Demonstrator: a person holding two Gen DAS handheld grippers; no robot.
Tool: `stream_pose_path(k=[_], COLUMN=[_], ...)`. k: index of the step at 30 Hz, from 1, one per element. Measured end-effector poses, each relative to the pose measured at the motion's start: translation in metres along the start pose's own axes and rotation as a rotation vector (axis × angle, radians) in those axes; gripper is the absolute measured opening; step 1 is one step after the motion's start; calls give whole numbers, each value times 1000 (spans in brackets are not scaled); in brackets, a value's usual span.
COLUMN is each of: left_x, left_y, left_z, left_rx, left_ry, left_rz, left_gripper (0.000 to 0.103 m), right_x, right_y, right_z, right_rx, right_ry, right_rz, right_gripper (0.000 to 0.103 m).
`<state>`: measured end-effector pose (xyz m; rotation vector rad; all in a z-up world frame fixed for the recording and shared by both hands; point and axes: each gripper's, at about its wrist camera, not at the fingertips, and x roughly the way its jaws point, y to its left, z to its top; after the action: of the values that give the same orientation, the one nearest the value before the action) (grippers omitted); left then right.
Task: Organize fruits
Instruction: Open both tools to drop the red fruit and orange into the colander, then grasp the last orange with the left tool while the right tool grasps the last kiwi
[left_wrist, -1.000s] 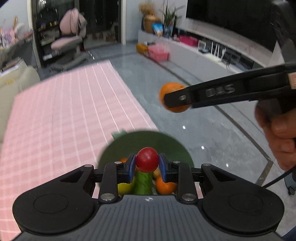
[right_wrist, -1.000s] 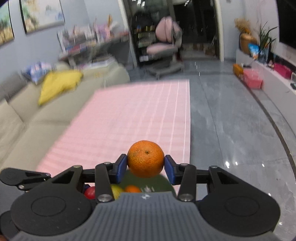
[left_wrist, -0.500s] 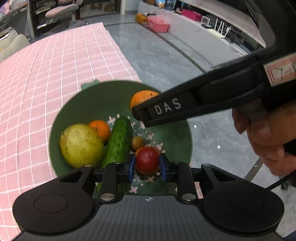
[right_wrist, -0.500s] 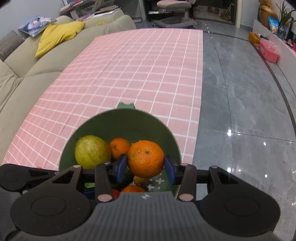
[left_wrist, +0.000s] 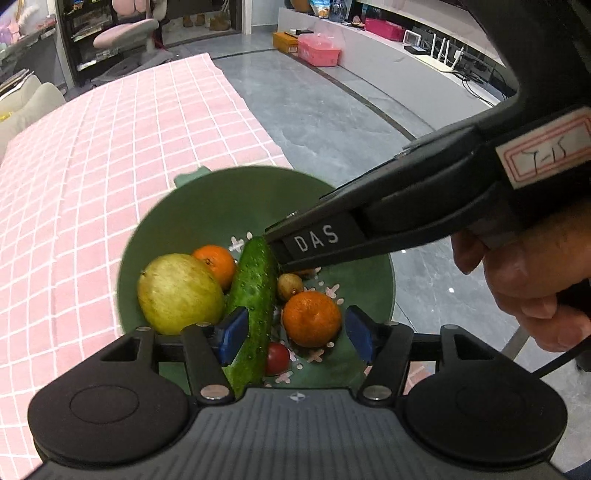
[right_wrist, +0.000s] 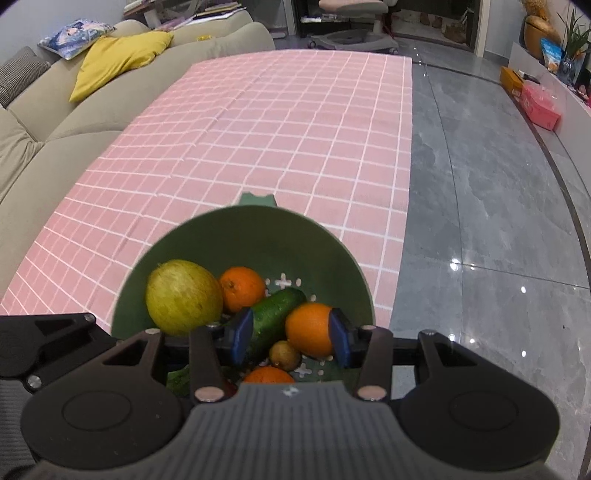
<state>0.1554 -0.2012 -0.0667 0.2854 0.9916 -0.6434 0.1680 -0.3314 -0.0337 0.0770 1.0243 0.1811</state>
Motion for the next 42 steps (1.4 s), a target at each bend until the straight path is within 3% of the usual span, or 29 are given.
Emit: stream_pose_path(k=[10,16,30,38,42], left_x=[-52,-95,-168,-165,-152], left_y=[17,37,83,120,130], left_z=[-7,-15,-56,-106,-135], left_rx=[-27,-103,-186,-236,-204], left_ry=[-70,-132,-223,-184,-137], left_rz=[48,81,160,184,194], left_gripper=[71,72,73,74,74], right_x=[-35,-61,-99,-86,-66], right_y=[18,38,116,157,172], right_z=[4,3,-21,-46,-62], right_rx=[-45,-71,-164,-113,-65], right_ry=[-66,-113,-162,-137,-115], right_rz=[-5,-14,6,51,70], right_gripper=[42,42,42,43,43])
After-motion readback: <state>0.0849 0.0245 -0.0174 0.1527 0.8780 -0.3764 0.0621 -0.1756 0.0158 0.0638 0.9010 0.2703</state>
